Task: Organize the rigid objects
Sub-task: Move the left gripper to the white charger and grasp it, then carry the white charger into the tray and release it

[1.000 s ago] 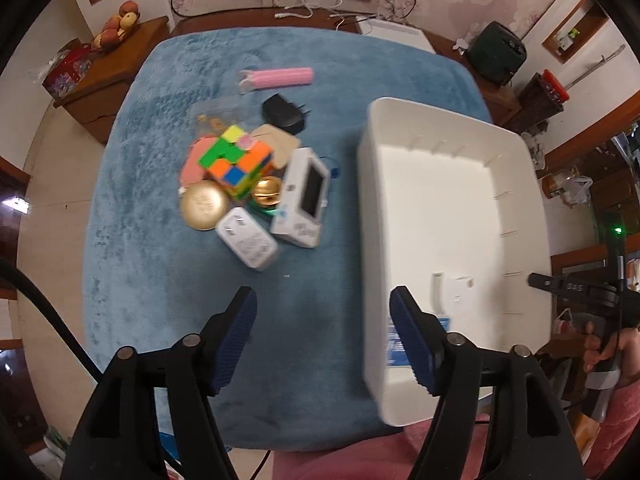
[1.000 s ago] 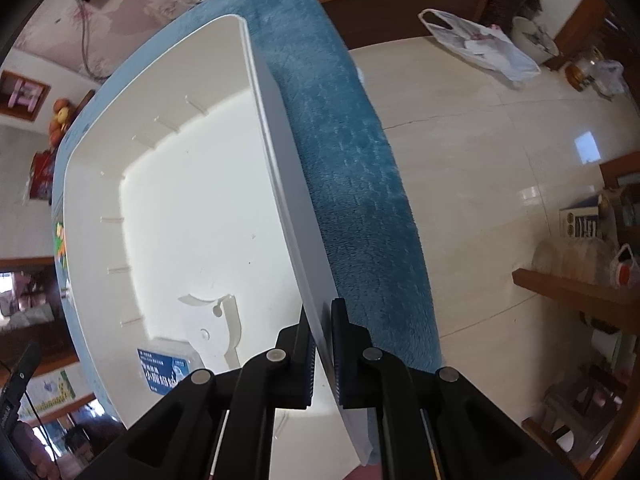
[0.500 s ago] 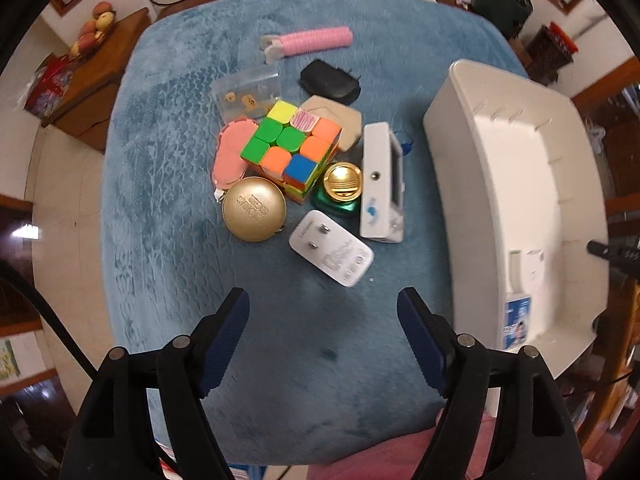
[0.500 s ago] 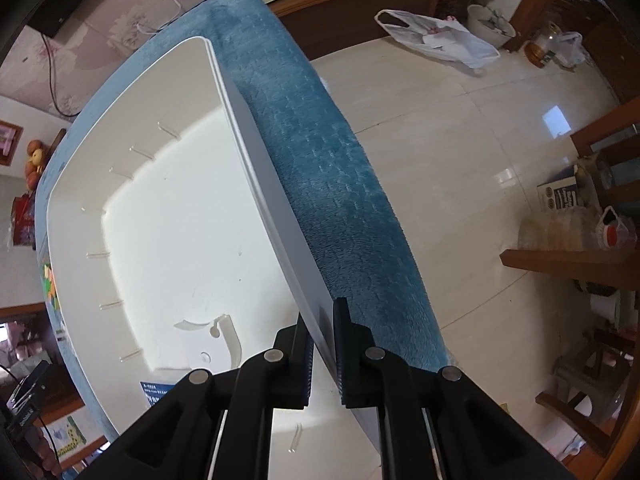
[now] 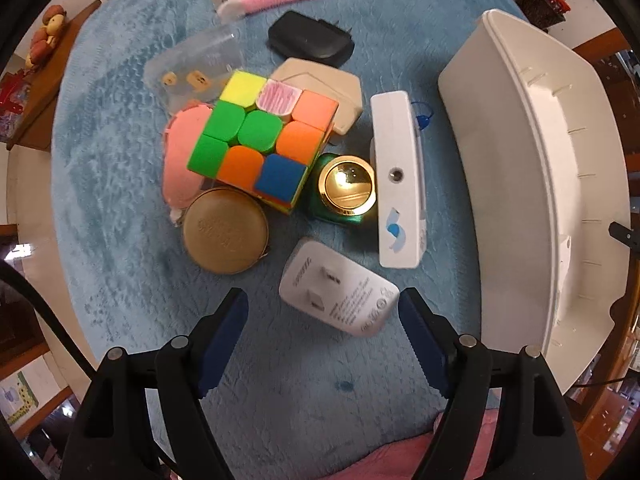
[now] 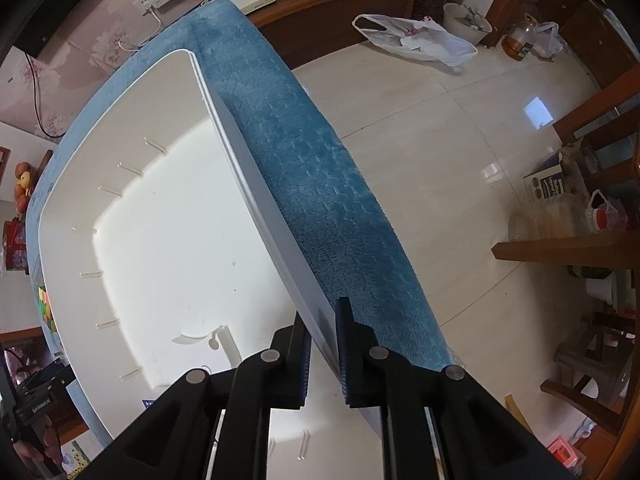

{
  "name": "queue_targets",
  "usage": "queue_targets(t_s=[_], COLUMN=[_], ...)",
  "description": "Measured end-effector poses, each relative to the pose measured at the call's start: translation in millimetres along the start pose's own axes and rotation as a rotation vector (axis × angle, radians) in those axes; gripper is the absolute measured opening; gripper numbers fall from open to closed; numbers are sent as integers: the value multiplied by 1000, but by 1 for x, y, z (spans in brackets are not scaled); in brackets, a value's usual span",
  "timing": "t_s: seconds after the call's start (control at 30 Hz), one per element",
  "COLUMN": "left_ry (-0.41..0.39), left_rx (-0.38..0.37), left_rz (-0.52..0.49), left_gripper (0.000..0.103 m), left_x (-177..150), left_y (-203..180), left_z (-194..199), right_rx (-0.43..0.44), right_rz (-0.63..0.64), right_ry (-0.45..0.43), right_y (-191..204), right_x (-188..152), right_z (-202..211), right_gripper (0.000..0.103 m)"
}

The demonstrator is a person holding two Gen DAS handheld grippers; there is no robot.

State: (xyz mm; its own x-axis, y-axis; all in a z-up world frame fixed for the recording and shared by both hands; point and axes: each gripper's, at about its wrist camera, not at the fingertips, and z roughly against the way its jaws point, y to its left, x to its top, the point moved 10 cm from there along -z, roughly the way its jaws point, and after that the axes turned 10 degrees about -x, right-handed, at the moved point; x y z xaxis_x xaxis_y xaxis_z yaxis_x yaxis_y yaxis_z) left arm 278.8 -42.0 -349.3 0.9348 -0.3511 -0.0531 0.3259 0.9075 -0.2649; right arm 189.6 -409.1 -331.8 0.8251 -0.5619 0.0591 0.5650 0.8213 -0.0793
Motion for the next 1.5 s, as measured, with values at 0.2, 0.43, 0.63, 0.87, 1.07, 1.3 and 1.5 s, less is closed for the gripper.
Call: queue_targets(t_s=[0.2, 0.43, 0.63, 0.87, 1.07, 1.3, 1.5], left_ry=[32, 61, 42, 8, -39, -75, -118], left_rx=[-17, -91, -89, -134, -140, -141, -147], left_rz=[25, 82, 111, 200, 286, 370, 397], left_gripper=[80, 64, 56, 42, 37, 36, 36], left_x=[8, 6, 2, -16, -29, -57, -82], left_y=[1, 2, 2, 0, 9, 9, -10], left_z=[-13, -25, -25, -17, -9, 5, 24], right_rx=[0, 11, 20, 50, 64, 83, 101], right_rz=[-11, -20, -17, -25, 7, 73, 130], right_ry=[-7, -6, -4, 7, 18, 35, 43], right_y=[-1, -3, -2, -3, -1, 3, 6], right_x=[-1, 1, 1, 2, 3, 4, 5], right_z=[0, 0, 0, -2, -3, -4, -5], right_gripper=[13, 13, 13, 13, 12, 12, 12])
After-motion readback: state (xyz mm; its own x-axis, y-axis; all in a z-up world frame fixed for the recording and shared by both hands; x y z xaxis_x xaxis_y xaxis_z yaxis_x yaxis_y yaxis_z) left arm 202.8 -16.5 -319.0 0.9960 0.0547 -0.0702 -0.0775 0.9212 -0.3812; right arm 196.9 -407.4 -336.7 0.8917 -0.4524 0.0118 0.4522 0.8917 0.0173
